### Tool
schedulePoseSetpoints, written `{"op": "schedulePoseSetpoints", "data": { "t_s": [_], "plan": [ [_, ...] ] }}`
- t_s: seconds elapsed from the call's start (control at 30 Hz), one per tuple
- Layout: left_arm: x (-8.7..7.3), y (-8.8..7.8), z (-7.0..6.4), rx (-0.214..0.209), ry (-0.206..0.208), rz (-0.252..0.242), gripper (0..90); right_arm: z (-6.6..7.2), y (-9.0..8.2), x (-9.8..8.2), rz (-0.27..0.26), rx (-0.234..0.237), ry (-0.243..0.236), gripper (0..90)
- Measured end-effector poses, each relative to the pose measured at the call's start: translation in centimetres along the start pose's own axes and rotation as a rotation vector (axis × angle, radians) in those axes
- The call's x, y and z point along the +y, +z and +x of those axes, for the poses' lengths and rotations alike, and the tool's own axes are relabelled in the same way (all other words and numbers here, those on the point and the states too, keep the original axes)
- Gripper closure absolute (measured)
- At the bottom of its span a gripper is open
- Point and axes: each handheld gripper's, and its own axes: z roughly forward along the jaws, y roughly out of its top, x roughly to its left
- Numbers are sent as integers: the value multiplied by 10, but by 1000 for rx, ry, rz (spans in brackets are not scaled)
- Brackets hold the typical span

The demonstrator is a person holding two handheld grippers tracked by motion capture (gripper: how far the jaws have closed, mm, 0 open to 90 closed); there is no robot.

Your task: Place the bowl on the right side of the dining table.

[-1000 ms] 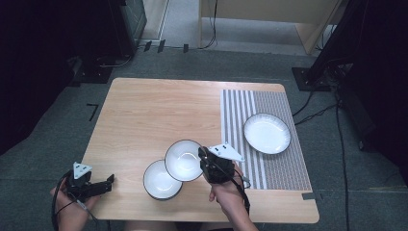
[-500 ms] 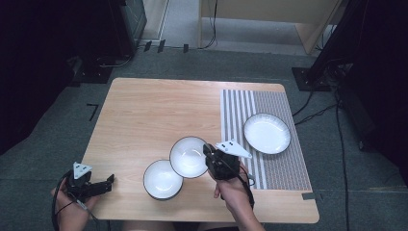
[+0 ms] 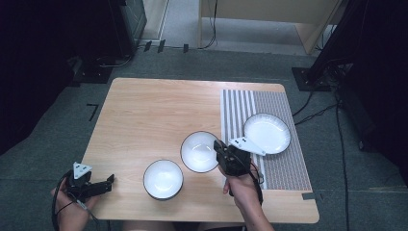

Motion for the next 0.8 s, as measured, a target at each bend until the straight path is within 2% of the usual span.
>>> {"op": "schedulePoseSetpoints", "data": {
  "t_s": [0.5, 0.8],
  "plan": [
    [0, 0, 0, 0, -1, -1, 0, -32, 0, 5, -10, -61, 47, 834],
    [0, 0, 0, 2, -3, -1, 0, -55, 3, 4, -13, -113, 72, 834]
  ]
}}
